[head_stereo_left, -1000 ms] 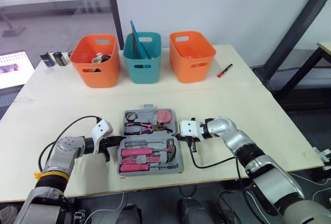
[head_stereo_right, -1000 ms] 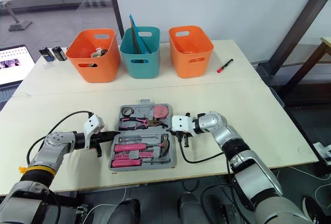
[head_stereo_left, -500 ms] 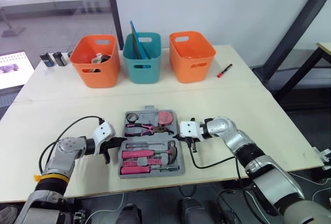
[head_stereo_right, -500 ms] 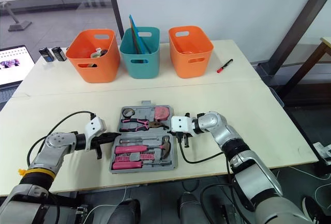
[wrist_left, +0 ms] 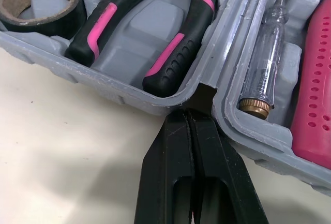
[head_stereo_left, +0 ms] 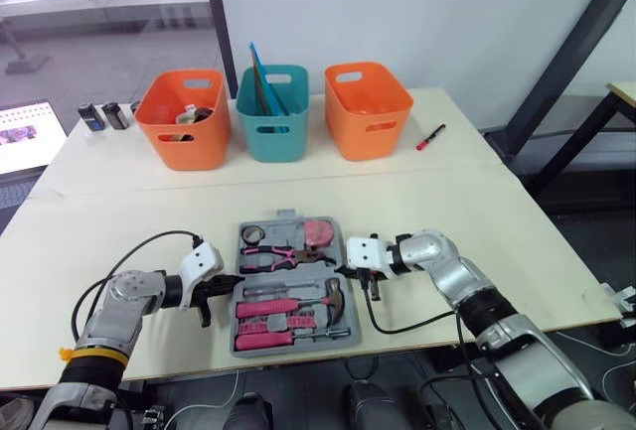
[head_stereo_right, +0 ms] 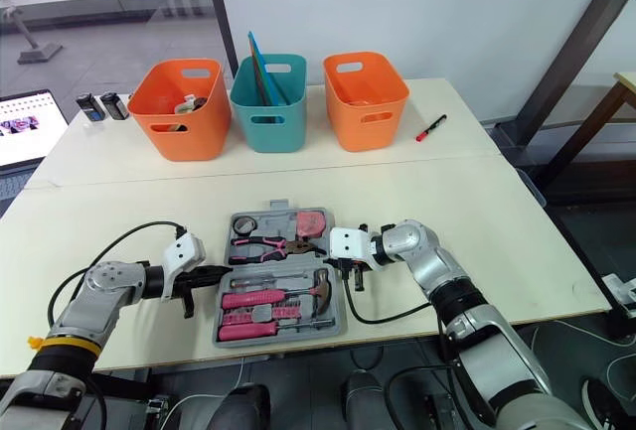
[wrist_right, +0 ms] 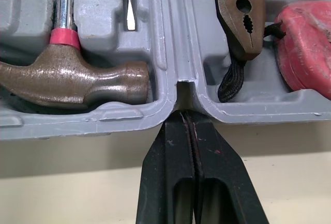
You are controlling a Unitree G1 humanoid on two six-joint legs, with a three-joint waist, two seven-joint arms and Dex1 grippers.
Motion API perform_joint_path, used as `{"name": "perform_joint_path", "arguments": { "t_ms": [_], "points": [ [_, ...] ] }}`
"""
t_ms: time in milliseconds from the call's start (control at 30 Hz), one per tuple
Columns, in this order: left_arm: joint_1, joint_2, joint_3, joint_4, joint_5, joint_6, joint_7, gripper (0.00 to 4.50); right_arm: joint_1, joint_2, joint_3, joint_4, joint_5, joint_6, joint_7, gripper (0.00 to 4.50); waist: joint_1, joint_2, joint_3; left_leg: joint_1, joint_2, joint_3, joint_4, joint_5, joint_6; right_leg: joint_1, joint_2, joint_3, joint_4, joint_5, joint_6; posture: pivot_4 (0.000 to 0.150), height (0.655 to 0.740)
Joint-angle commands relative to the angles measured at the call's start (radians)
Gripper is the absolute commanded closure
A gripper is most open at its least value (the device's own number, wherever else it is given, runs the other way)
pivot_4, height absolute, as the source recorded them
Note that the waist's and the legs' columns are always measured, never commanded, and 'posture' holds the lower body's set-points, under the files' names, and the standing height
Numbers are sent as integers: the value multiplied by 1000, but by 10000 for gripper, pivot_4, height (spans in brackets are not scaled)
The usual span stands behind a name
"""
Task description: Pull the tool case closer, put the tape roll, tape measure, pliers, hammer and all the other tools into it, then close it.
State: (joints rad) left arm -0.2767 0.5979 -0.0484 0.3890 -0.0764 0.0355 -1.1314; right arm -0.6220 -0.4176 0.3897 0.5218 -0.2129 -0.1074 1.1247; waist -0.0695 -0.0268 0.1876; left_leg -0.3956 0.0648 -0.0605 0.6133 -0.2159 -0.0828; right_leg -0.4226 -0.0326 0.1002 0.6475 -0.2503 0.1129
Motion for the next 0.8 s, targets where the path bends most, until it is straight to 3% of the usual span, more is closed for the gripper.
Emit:
{"name": "perform_joint_path", "arguments": {
  "t_ms": [33,567,800],
  "points": [
    [48,-26,-67,-107,-26,26,-40,44645,38,45,54,-104,21,23,35,45000,-2,0,0,0,0,0,0,0,0,0,0,0,0,0,0,1500,7400],
    [85,23,10,-69,1,5,69,44645,-1,-4,24,-21,-13,24,15,45000,-2,1,-1,5,0,0,0,0,0,3,1,2,0,-2,-4,1500,7400],
    [176,76,129,-129,-91,18,85,44645,3,-106,-101,-112,134,255,105,45000,-2,1,-1,3,0,0,-1,0,0,1,1,2,0,-2,-4,1500,7400]
  ]
}}
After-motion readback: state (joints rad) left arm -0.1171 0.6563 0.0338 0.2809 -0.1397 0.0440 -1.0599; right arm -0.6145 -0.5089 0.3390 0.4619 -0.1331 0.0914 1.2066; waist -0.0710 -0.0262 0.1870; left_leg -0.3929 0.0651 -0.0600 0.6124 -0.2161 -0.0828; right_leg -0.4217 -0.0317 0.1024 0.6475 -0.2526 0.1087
